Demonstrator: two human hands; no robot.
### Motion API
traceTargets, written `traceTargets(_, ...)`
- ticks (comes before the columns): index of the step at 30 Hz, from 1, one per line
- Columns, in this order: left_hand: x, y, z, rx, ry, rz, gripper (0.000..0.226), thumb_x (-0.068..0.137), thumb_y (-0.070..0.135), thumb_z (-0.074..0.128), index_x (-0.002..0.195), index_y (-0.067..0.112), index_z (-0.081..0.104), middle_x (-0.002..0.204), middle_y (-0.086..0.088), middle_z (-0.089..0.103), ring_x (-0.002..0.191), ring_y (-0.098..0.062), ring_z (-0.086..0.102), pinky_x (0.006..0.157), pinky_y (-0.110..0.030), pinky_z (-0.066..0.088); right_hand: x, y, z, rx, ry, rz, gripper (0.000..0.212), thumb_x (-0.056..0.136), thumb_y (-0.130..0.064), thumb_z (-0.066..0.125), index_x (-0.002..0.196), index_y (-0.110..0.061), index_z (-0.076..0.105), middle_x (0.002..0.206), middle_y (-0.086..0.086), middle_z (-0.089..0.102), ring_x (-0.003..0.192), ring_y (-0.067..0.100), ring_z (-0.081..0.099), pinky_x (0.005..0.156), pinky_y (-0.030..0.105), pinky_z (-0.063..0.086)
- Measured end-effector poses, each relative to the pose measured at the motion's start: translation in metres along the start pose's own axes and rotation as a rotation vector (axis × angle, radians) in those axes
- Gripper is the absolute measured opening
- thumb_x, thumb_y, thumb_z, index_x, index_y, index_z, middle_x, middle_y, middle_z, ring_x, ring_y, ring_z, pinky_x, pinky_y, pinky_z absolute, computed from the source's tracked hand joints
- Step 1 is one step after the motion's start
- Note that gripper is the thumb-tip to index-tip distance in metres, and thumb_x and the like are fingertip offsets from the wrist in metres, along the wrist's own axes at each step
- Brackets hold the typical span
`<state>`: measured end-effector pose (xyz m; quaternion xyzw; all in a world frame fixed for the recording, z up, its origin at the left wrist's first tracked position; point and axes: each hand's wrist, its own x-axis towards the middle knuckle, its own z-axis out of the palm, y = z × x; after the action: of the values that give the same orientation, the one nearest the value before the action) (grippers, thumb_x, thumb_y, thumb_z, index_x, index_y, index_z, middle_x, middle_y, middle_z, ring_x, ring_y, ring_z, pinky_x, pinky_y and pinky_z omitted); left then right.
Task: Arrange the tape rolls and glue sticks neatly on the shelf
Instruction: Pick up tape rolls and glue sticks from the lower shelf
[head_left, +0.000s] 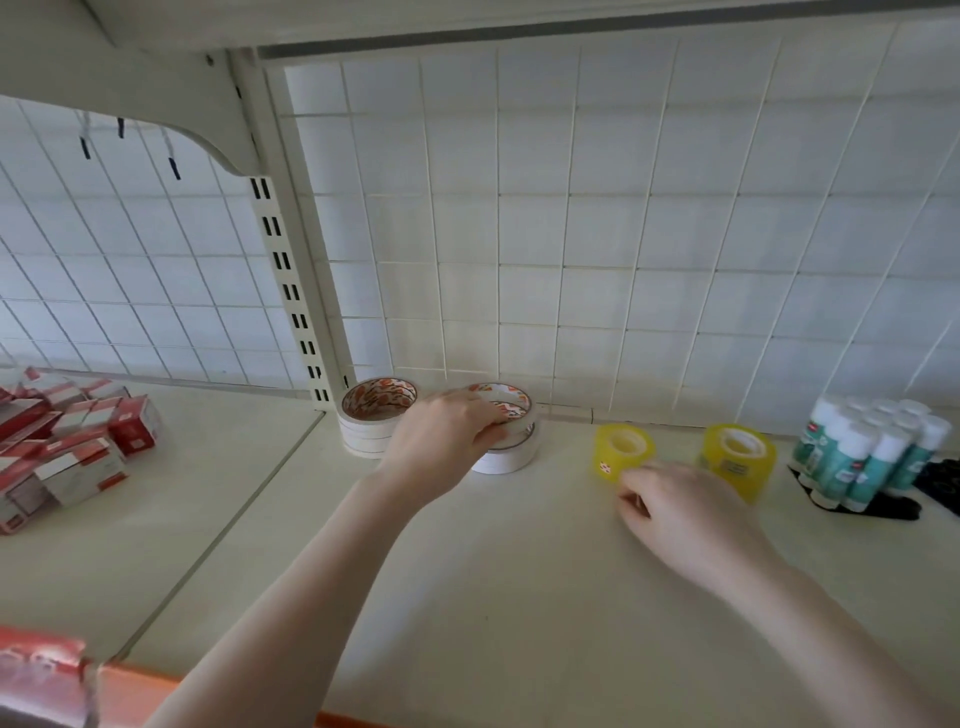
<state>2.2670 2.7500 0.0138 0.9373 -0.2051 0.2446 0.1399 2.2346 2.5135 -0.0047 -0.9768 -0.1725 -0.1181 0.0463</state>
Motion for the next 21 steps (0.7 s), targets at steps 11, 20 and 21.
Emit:
traceTargets(11,-0.004,-0.001,0.009,0.000,-0.002,0.054,0.015,0.085,0.028,0.062,0.079,0.019,0.072,0.068,-0.001,0.066,0.064,-0.025,0.057,0.059,-0.026,0.034,0.000,0.008,0.011,0.087,0.045,0.016,0.012,0.091,-0.028,0.048,0.081,-0.022,0.050,0.085,-0.002,0.056,0.087,0.019,0.054,0.067,0.031,0.042)
traceTargets(20,0.001,0.000,0.014,-0.032,-0.131,0.011,0.021,0.094,0.033,0.052,0.096,0.019,0.068,0.091,0.002,0.066,0.089,-0.020,0.054,0.069,-0.032,0.041,-0.001,0.011,0.012,0.128,0.051,0.020,0.010,0.086,-0.024,0.057,0.081,-0.016,0.056,0.080,0.002,0.059,0.080,0.024,0.056,0.063,0.035,0.044)
traceTargets(21,0.001,0.000,0.015,-0.041,-0.143,0.012,0.021,0.094,0.033,0.052,0.096,0.020,0.068,0.090,0.003,0.066,0.089,-0.020,0.054,0.069,-0.032,0.041,-0.001,0.011,0.012,0.129,0.051,0.019,0.009,0.087,-0.024,0.056,0.082,-0.017,0.056,0.081,0.002,0.060,0.081,0.024,0.056,0.064,0.035,0.044)
